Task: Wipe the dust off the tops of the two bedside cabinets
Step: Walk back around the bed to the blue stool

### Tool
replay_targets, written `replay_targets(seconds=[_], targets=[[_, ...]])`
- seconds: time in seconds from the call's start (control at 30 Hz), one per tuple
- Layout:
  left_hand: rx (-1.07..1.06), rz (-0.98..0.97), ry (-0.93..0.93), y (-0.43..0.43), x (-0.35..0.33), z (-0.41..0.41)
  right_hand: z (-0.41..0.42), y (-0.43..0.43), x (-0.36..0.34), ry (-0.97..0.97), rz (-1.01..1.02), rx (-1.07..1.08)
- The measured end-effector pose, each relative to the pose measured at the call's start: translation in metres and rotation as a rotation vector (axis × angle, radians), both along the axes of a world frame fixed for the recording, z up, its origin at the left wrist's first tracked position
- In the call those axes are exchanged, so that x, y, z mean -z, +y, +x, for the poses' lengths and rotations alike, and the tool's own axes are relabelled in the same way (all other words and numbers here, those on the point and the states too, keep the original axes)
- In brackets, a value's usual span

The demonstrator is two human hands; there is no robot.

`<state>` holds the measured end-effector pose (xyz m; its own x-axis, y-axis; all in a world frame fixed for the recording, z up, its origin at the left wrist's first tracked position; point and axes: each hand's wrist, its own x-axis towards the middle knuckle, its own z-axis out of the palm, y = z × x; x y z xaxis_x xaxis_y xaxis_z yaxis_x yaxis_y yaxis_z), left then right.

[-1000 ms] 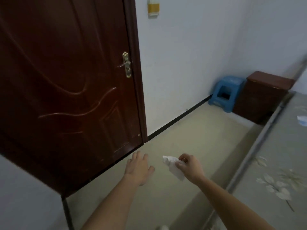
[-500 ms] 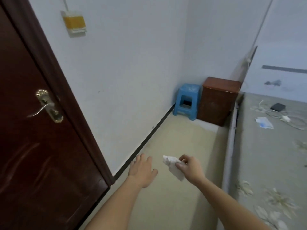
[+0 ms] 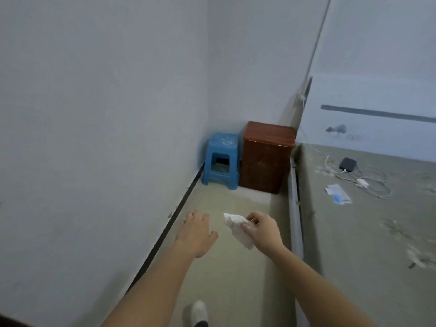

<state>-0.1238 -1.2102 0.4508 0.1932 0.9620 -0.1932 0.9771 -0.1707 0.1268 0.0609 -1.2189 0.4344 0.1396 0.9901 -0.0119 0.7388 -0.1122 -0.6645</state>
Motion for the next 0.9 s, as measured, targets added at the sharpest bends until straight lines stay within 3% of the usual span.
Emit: replay_targets(seconds=[0.3,0.9], targets=[[0.085,-0.016,-0.06,0.268,-0.005,0.016,0.025,0.248,-0.012,-0.032,-0.018,0.033],[0.102,-0.078,-0.006,0.679,0.046,0.085,0.107,0.657,0.021,0.022,-0.086,0.117]])
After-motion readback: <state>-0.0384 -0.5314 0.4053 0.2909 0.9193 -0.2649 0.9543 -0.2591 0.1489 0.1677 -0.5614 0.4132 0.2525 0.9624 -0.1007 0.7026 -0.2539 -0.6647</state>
